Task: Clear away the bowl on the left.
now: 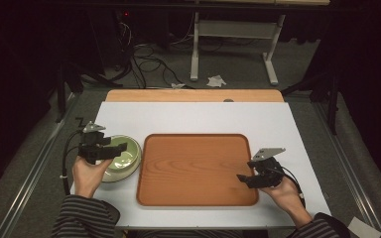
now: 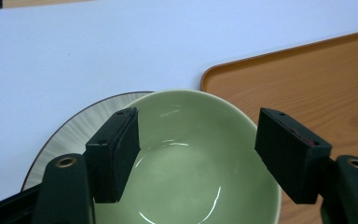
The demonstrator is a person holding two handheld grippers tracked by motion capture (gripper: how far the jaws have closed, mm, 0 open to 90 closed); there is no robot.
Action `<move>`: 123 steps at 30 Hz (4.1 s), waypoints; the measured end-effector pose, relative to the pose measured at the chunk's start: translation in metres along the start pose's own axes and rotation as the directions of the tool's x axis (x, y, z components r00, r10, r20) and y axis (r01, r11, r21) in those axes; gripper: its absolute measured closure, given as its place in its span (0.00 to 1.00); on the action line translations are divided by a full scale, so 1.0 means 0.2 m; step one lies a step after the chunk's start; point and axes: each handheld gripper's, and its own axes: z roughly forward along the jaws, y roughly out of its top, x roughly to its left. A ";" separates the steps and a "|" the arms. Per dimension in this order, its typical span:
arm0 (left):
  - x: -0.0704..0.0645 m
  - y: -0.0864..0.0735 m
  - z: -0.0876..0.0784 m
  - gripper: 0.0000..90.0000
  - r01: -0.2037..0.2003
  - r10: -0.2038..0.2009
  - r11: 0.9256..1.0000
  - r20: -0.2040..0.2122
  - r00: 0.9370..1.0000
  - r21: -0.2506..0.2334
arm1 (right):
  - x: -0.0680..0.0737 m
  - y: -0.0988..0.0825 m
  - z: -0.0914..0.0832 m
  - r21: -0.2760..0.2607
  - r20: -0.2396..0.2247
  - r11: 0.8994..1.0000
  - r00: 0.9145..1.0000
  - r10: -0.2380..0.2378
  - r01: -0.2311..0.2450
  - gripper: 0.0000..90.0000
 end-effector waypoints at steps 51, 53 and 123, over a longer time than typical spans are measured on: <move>0.21 -0.10 0.12 0.65 0.146 -0.127 0.970 -0.108 0.986 0.194 | 0.00 -0.01 0.01 0.014 -0.006 1.000 1.000 -0.016 0.017 0.42; 0.22 -0.10 0.12 0.66 0.166 -0.147 0.966 -0.107 0.983 0.196 | 0.01 -0.01 0.00 0.012 -0.007 1.000 1.000 -0.019 0.019 0.42; 0.15 0.00 0.05 0.92 0.182 -0.187 0.975 0.030 0.982 0.125 | 0.01 -0.01 0.02 0.027 -0.009 0.999 1.000 -0.022 0.022 0.42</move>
